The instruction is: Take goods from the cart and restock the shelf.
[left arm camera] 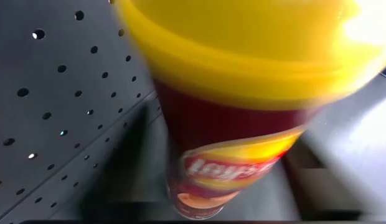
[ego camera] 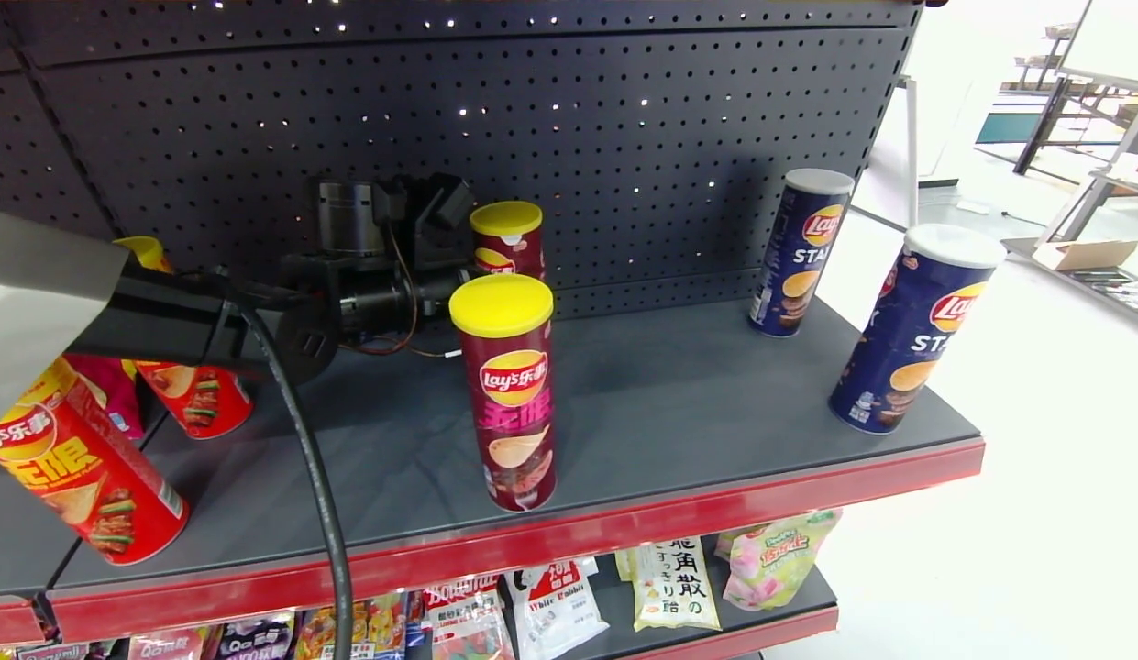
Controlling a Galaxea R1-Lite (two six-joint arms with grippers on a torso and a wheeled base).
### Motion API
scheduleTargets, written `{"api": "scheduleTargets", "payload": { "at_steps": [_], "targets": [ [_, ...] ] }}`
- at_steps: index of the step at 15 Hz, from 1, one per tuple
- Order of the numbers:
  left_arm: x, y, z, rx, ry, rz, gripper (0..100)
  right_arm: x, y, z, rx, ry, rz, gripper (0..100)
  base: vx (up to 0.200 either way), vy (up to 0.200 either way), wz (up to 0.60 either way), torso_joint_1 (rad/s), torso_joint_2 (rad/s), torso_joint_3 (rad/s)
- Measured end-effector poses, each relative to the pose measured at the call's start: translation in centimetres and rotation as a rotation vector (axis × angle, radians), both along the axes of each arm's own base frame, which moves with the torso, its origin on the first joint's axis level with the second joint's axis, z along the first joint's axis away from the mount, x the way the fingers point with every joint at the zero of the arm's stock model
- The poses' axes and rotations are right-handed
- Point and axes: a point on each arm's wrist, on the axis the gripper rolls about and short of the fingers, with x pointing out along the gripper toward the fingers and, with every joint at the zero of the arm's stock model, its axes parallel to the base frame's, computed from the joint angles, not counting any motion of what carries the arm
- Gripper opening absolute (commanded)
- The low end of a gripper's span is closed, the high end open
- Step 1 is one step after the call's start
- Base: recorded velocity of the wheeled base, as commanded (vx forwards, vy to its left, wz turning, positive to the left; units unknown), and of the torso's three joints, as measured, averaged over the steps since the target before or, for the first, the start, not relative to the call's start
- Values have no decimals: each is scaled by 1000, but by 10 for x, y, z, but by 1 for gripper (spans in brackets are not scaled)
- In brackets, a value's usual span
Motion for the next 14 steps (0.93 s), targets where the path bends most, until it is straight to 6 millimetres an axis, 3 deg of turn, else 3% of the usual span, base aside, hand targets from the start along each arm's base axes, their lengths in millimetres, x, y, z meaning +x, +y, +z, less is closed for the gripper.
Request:
{"api": "scheduleTargets", "payload": {
  "at_steps": [8,14],
  "targets": [
    [-14,8,4,3,15,11,100,0,0,0,0,0,0,100,0,0,0,0,0,0],
    [-49,41,3,28,61,80,100,0,0,0,0,-1,0,100,0,0,0,0,0,0]
  ]
}}
